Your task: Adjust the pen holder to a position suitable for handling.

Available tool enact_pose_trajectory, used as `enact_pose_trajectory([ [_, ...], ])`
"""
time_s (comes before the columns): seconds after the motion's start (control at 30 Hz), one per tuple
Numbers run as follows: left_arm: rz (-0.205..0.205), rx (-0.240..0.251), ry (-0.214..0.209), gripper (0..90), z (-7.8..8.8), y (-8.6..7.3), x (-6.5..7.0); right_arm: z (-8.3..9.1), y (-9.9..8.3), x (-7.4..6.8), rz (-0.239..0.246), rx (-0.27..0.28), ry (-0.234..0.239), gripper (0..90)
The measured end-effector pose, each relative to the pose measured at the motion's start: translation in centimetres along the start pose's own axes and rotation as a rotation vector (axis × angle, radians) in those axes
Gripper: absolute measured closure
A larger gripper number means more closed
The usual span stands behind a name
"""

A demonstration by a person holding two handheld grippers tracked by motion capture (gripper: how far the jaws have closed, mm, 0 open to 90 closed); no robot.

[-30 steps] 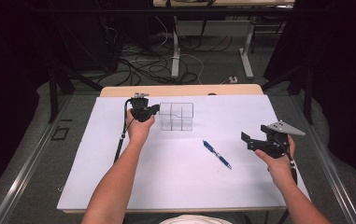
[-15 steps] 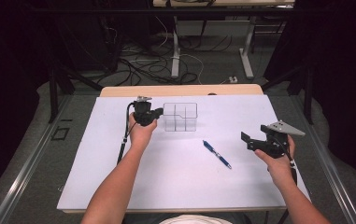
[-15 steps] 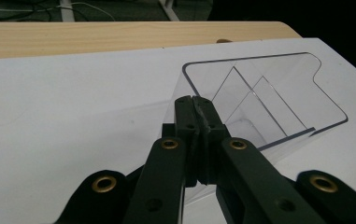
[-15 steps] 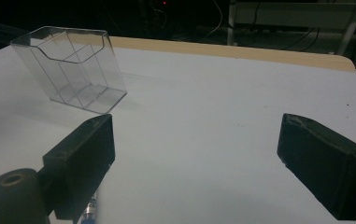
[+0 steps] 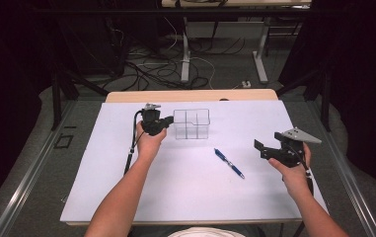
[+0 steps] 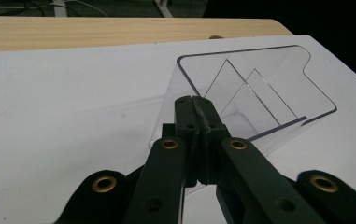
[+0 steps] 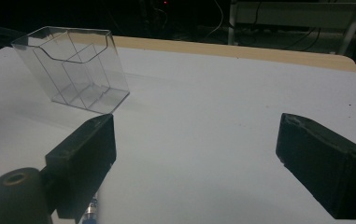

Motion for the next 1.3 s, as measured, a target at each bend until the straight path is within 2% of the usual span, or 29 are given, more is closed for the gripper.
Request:
enact_pose_trajectory([
  [0.23, 0.000, 0.003, 0.003, 88.8, 0.4, 0.0, 0.0, 0.1, 0.0, 0.1, -0.004, -0.001, -0.004, 11.8],
  [0.43, -0.007, 0.012, 0.011, 86.0, 1.2, 0.0, -0.2, 0.1, 0.2, -0.1, -0.007, 0.006, 0.004, 11.8],
  [0.57, 0.003, 0.027, 0.006, 84.2, 1.9, -0.1, -0.2, 0.1, 0.2, -0.2, -0.004, 0.003, 0.003, 11.8],
  [0.77, 0.005, 0.042, 0.002, 78.7, 2.8, -0.2, 0.0, 0.1, 0.4, -0.2, -0.013, 0.011, -0.026, 11.8],
  [0.9, 0.006, 0.048, -0.015, 75.5, 3.5, -0.1, 0.3, 0.0, 0.4, -0.4, -0.018, 0.015, -0.029, 11.7],
  [0.93, 0.005, 0.052, -0.019, 73.0, 3.6, -0.2, 0.4, 0.0, 0.4, -0.4, -0.007, 0.004, -0.029, 11.5],
  [1.03, -0.011, 0.051, -0.021, 70.3, 4.2, -0.4, 0.6, -0.1, 0.6, -0.6, 0.001, 0.020, -0.020, 11.6],
  [1.07, -0.012, 0.058, -0.022, 67.3, 4.3, -0.4, 0.7, 0.1, 0.6, -0.8, 0.017, 0.013, -0.016, 11.6],
  [1.13, -0.015, 0.066, -0.033, 66.0, 4.7, -0.6, 0.9, 0.1, 0.6, -1.0, 0.019, 0.006, -0.013, 11.6],
  [1.2, -0.020, 0.072, -0.035, 60.9, 5.1, -0.7, 0.9, 0.2, 0.8, -1.3, 0.048, -0.002, -0.008, 11.7],
  [1.3, -0.027, 0.093, -0.042, 55.1, 5.8, -0.9, 1.1, 0.2, 0.8, -1.6, 0.057, -0.023, 0.000, 11.7],
])
Point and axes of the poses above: each handheld gripper's, and its own axes: z roughly backward along the jaws, y roughly out of its top, x roughly to its right, the point moved 8 cm from there along -z, roughly forward along the jaws, and after that the axes turned 9 degrees about -x, right-handed, at the moved point
